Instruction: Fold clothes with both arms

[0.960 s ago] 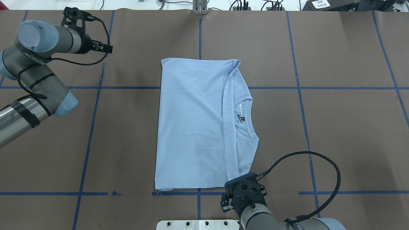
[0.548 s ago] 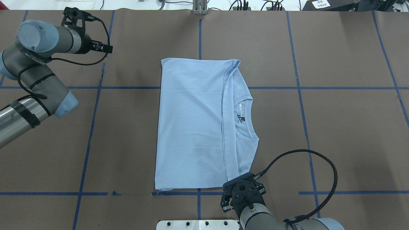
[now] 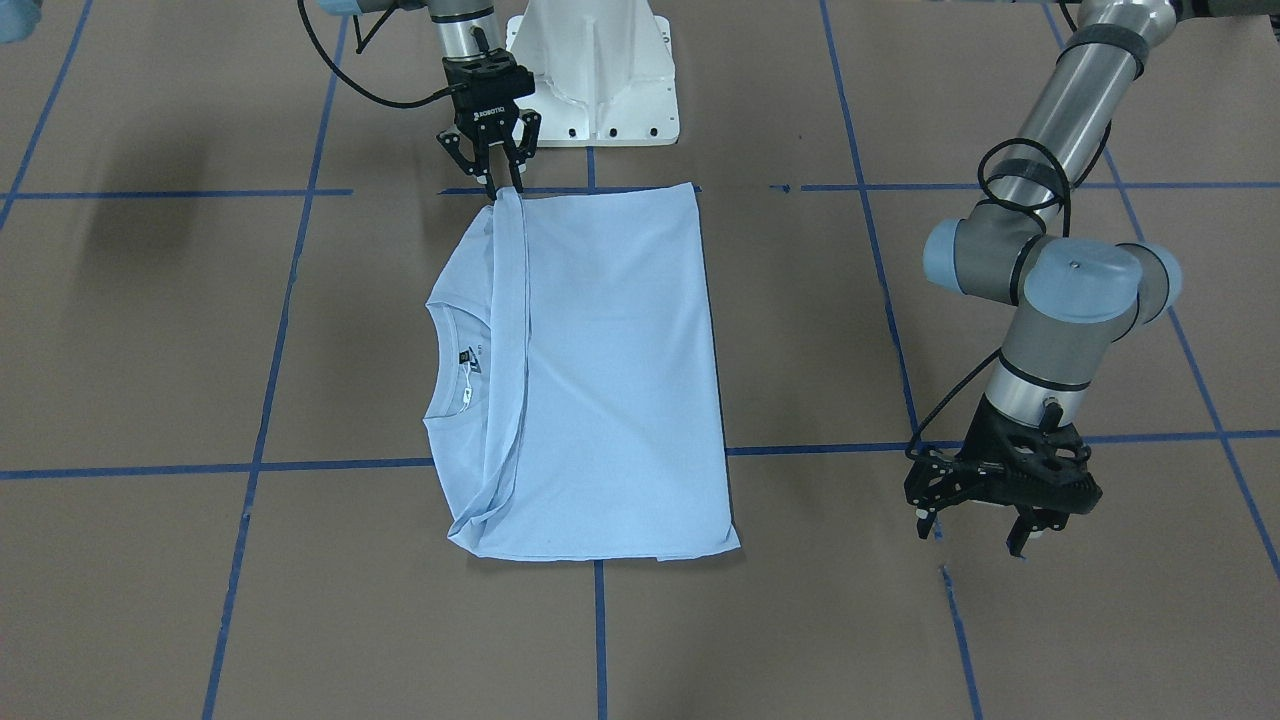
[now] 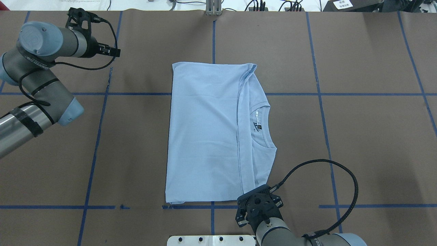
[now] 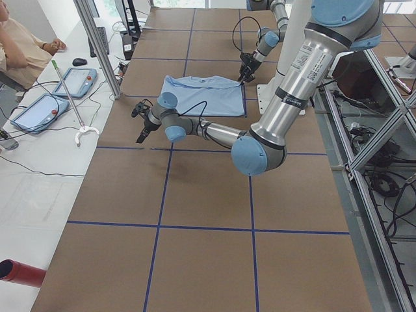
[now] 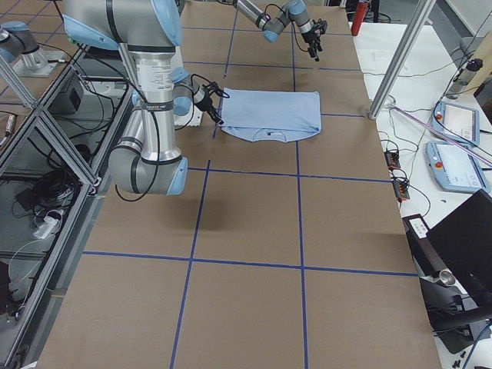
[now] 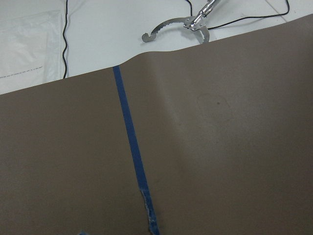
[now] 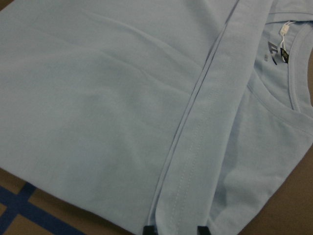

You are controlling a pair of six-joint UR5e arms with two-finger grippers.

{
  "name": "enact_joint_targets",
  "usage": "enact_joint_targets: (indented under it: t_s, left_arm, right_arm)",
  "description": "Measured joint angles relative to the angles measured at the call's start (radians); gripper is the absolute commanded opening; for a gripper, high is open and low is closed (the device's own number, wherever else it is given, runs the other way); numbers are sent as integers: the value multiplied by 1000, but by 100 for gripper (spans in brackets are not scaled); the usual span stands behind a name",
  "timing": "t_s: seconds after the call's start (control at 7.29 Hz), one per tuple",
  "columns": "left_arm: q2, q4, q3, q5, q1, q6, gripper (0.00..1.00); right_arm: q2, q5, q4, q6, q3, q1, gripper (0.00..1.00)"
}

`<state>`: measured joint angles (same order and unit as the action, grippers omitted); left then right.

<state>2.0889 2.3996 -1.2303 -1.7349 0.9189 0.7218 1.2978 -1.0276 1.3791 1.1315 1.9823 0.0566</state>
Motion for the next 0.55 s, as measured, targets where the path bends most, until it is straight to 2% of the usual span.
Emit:
enact_joint_targets:
  t_s: [0.14, 0.55]
  left_arm:
    - [-1, 1, 0, 0, 0, 0, 100]
    - [0, 1, 0, 0, 0, 1, 100]
  right_arm:
    - [-4, -1, 0, 0, -2, 0, 0]
    - [-35, 2, 0, 4, -3, -2, 0]
